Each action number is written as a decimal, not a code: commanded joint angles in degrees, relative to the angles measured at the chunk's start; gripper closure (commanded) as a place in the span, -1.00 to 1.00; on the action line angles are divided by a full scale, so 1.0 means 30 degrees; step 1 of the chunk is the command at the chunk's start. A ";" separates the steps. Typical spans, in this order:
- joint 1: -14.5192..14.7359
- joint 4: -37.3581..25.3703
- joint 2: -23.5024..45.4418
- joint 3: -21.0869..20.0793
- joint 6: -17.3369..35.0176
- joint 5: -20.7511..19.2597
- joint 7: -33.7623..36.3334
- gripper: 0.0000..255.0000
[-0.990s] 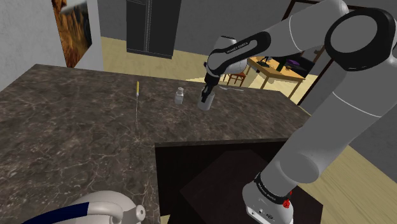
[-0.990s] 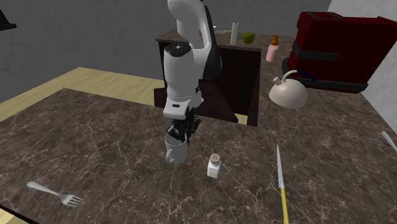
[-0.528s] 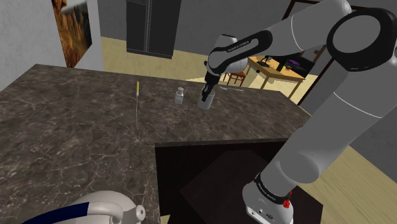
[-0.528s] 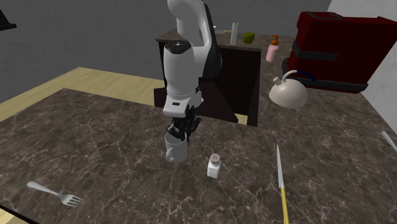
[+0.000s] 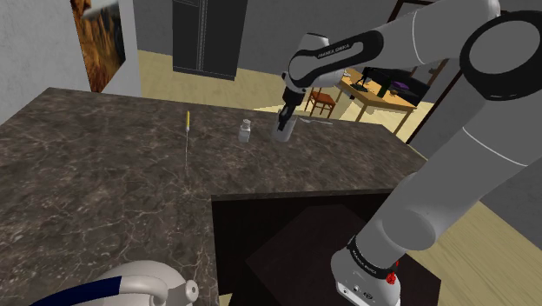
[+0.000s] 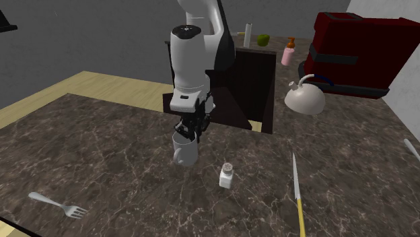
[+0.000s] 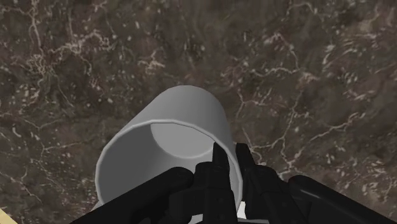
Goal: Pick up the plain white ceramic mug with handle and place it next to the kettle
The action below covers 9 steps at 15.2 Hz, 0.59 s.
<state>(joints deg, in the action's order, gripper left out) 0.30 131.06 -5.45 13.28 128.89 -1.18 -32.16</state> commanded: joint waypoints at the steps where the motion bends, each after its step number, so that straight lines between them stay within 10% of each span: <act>1: 0.0005 -0.0263 -0.0299 -0.0030 -0.0562 -0.0078 0.0077 1.00; 9: 0.0007 -0.1531 -0.1134 -0.0115 -0.2648 -0.0257 0.0227 1.00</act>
<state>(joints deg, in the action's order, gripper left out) 0.28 126.78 -8.40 13.04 121.72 -1.85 -31.65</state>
